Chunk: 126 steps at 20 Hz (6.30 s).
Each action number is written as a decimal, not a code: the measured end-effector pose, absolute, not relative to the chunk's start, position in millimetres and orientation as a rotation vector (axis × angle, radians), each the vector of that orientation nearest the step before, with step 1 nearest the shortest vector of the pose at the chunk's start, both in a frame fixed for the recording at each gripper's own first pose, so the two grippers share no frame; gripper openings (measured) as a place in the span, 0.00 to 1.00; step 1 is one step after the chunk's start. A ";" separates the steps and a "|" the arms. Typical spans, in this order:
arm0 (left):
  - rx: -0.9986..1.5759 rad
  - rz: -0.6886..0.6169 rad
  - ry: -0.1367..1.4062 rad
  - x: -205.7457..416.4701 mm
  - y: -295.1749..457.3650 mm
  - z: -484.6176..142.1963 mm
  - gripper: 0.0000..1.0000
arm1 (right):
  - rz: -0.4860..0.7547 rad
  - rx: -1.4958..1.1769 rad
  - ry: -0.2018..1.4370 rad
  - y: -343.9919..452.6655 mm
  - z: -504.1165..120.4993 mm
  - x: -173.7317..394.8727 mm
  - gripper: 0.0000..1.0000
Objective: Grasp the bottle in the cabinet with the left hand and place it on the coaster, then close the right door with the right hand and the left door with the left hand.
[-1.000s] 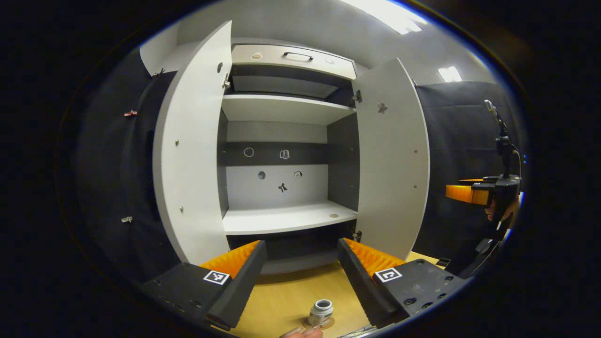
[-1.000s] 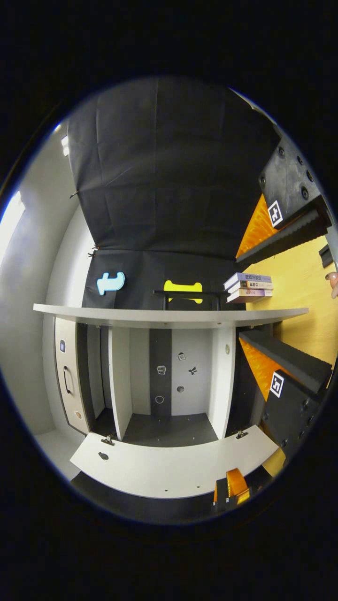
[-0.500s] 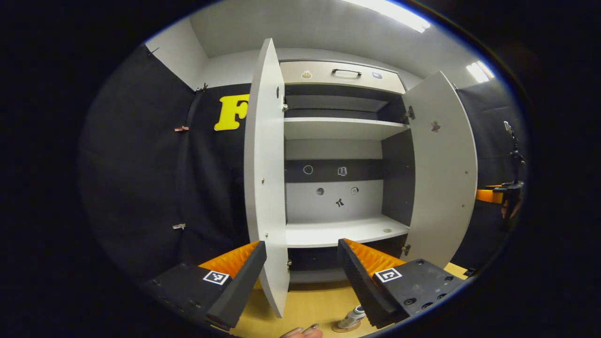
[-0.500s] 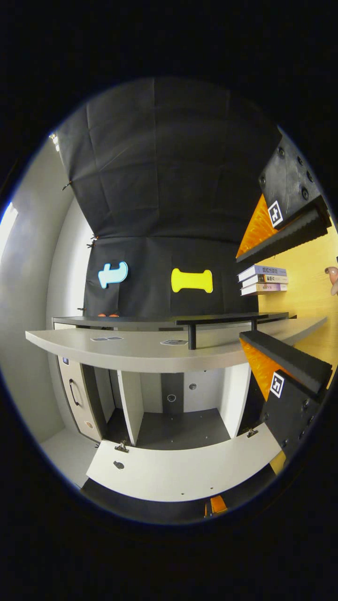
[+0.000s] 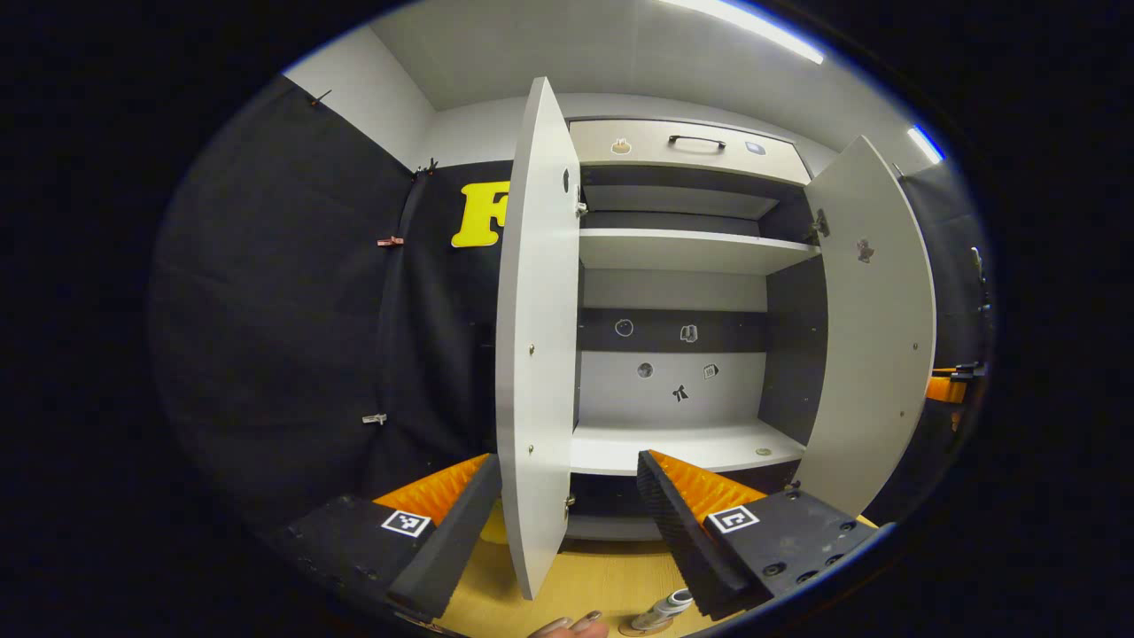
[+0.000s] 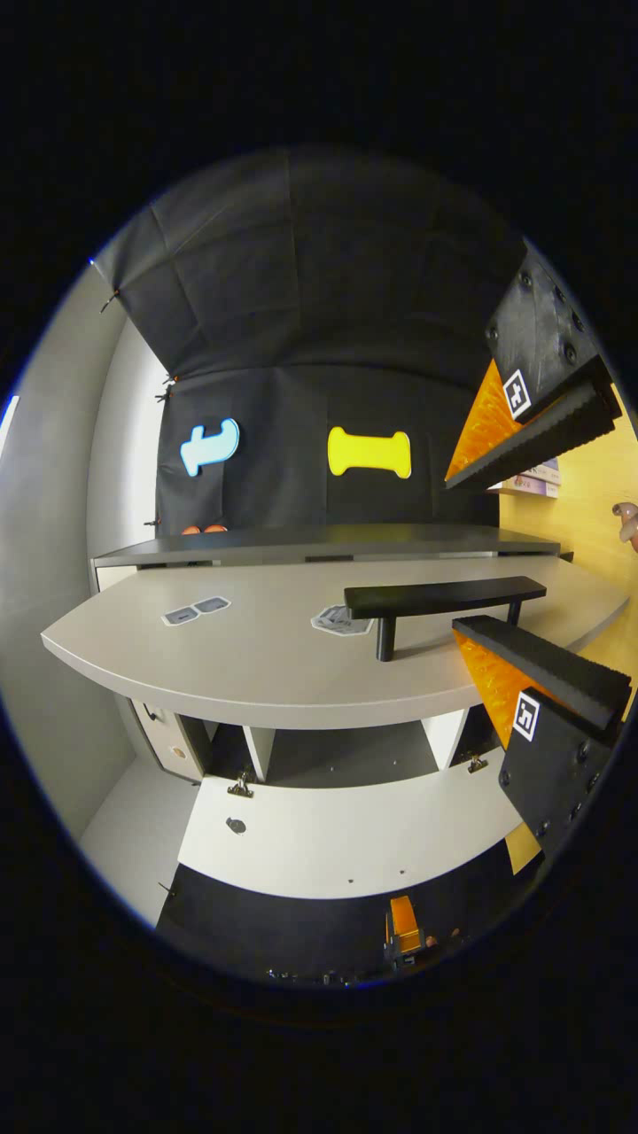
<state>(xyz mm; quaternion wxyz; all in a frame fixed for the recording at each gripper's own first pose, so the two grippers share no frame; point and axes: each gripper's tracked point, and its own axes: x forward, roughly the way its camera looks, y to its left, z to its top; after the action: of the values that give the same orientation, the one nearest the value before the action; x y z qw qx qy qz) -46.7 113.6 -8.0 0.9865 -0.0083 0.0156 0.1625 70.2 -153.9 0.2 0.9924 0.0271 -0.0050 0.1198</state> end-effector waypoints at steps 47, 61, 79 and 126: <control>-0.050 0.172 -0.014 -21.8 251.0 -7.0 0.98 | 0.063 -0.023 0.025 5.1 -14.0 62.7 0.96; -0.061 0.092 -0.025 -6.3 225.4 -2.5 0.94 | 0.001 0.003 0.083 -28.0 -29.8 31.2 0.96; -0.039 0.049 -0.041 39.3 119.9 -1.4 0.94 | 0.158 0.000 0.051 -48.6 -22.9 43.4 0.96; -0.022 0.006 -0.047 6.6 61.8 13.7 0.94 | 0.287 0.004 -0.019 -12.3 -12.2 45.1 0.98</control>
<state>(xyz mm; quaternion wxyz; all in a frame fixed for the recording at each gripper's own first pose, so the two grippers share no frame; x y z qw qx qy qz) 6.6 61.8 13.7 0.9997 -0.0110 -0.0237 0.0028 45.1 -12.3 -12.2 0.9897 0.0022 -0.0096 0.1428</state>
